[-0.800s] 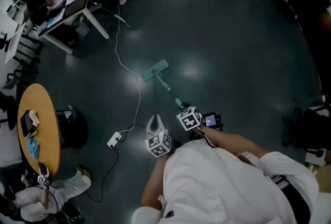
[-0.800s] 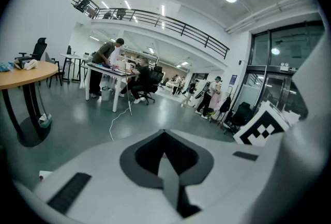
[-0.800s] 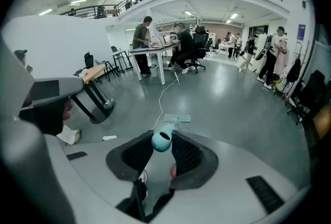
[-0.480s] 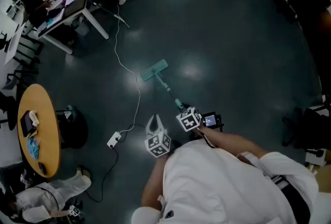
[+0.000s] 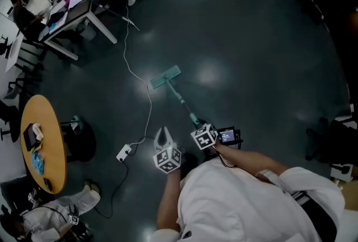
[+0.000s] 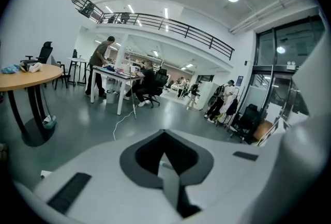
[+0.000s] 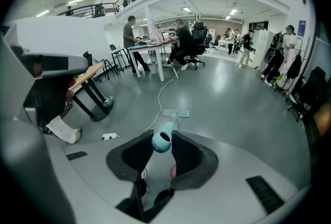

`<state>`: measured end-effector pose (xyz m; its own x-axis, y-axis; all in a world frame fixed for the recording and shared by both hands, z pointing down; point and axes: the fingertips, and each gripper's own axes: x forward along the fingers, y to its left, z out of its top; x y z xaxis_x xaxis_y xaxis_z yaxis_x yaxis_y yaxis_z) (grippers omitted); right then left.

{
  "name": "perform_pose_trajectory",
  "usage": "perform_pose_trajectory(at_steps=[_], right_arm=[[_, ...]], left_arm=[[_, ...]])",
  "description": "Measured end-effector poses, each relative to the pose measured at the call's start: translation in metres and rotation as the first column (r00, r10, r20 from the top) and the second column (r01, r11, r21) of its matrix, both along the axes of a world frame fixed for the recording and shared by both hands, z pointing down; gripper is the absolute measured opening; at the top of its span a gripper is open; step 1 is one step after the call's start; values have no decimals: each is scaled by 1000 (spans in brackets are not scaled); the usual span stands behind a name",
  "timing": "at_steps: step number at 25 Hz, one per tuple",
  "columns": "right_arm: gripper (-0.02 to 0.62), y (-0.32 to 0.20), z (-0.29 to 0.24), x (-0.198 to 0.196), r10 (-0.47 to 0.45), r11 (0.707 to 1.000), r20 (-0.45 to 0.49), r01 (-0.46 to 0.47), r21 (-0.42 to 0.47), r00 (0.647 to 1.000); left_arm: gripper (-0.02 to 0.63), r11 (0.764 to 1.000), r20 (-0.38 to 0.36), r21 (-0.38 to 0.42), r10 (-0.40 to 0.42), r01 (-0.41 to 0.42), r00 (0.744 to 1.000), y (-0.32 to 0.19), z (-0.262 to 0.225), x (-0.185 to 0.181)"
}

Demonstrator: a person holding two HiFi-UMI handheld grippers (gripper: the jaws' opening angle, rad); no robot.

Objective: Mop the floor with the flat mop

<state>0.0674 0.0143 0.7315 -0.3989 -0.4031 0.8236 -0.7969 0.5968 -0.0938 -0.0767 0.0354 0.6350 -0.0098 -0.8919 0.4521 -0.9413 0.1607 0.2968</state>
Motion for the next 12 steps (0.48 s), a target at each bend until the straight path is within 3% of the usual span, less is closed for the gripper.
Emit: perform_pose_trajectory(at_steps=[4, 12], right_arm=[[115, -36, 8, -20, 9, 1000, 4, -10, 16, 1000], [110, -167, 29, -112, 21, 997, -21, -19, 77, 1000]], left_arm=[[6, 1000, 20, 16, 4, -5, 1000, -32, -3, -11], [6, 1000, 3, 15, -1, 1, 1000, -79, -5, -65]])
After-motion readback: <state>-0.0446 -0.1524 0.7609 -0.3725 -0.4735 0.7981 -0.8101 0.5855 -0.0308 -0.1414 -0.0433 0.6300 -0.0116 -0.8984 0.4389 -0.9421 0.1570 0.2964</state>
